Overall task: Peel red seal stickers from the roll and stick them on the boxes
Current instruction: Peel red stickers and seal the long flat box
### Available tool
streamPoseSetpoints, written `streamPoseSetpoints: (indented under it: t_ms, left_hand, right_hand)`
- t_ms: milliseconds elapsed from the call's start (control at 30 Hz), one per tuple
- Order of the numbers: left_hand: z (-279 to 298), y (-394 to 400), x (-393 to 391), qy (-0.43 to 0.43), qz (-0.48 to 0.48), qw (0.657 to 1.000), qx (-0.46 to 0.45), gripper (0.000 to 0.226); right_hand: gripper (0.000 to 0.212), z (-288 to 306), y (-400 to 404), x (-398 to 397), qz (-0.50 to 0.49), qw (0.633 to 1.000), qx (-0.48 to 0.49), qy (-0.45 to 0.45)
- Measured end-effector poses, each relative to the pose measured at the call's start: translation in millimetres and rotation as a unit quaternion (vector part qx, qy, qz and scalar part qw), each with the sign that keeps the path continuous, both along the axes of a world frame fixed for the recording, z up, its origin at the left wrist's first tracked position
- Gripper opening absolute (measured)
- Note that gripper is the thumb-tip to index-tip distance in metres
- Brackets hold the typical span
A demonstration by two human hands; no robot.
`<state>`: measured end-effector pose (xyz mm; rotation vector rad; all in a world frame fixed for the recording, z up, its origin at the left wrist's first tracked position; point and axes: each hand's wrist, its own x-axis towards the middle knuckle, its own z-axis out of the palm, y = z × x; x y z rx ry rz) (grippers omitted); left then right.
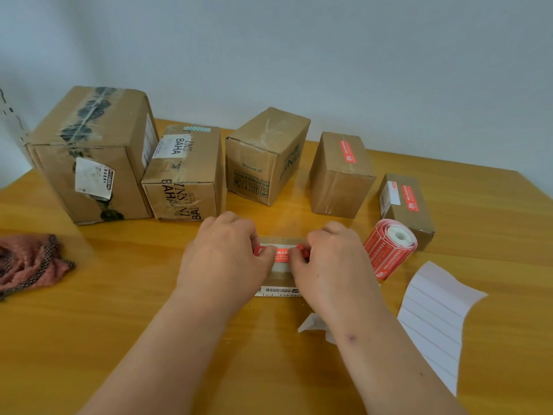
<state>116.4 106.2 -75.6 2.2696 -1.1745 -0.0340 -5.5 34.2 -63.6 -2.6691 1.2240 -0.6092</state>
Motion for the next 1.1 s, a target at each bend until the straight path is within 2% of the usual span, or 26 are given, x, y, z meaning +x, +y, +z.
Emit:
streamPoseSetpoints:
  t_ms: [433, 567, 800, 933, 1033, 1100]
  left_hand:
    - [-2, 4, 1, 0.041, 0.011, 0.999, -0.029, 0.021]
    - [-3, 5, 2, 0.046, 0.002, 0.998, -0.046, 0.011]
    - [-5, 4, 3, 0.048, 0.001, 0.997, -0.058, 0.008]
    - [-6, 5, 3, 0.051, 0.0, 0.997, -0.058, 0.008]
    - [-5, 6, 2, 0.05, -0.004, 0.997, -0.055, 0.007]
    - [-5, 5, 2, 0.043, -0.006, 0.998, -0.052, 0.007]
  right_hand:
    - [0.044, 12, 5, 0, -0.015, 0.999, 0.021, 0.044]
    - [0.045, 16, 7, -2, -0.004, 0.999, 0.015, 0.043]
    - [0.046, 13, 0, 0, -0.039, 0.998, 0.027, 0.049]
    - [0.033, 7, -8, -3, -0.066, 0.997, 0.027, 0.032]
    - [0.015, 11, -11, -11, -0.079, 0.995, 0.056, -0.021]
    - [0.018, 12, -10, -13, -0.075, 0.993, 0.074, -0.044]
